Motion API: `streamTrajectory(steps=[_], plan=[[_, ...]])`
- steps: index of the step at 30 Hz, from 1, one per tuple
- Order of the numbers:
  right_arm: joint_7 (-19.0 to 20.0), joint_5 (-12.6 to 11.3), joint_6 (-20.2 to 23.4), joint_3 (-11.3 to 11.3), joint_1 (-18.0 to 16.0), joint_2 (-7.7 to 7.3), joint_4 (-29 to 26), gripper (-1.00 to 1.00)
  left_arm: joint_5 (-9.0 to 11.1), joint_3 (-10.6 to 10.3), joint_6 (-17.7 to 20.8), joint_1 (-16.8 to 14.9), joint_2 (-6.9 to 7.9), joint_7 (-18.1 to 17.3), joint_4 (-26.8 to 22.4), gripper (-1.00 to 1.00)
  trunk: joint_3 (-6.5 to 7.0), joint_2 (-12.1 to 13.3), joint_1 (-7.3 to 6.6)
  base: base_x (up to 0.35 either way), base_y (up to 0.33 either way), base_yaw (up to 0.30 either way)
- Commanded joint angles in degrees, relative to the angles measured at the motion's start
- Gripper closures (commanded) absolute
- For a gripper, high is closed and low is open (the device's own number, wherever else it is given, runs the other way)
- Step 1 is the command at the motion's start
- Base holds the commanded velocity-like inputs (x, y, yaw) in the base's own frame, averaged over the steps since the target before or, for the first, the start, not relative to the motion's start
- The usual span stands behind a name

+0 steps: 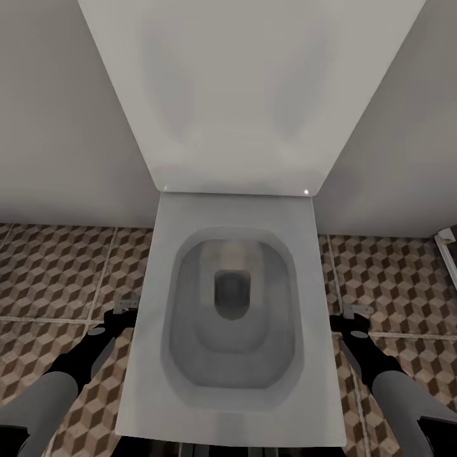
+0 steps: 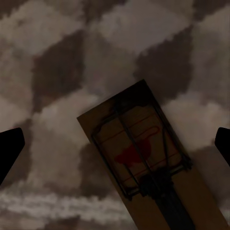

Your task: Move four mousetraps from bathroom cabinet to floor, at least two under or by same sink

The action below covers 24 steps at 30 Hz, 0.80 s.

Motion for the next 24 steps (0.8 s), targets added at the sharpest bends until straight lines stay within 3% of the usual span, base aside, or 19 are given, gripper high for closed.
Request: streamTrajectory(steps=[1,19,24], plan=[[0.01,0.55,0.00,-0.33,-0.02,0.03,0.13,1.00,0.60,-0.34,0.05,-0.02,0.06,-0.01,-0.02,-1.00,-0.03,-0.01,-0.01,0.000,0.000,0.000],[0.15,0.43,-0.60,-0.39,-0.02,0.03,1.60,1.00,0.60,-0.34,0.05,-0.02,0.06,-0.01,-0.01,-1.00,-0.03,-0.01,-0.01,0.000,0.000,0.000],[0.51,-1.50,-0.82,-0.34,-0.02,-0.08,2.84,1.00,0.60,-0.34,0.05,-0.02,0.06,-0.01,-0.04,-1.00,-0.03,-0.01,-0.01,0.000,0.000,0.000]])
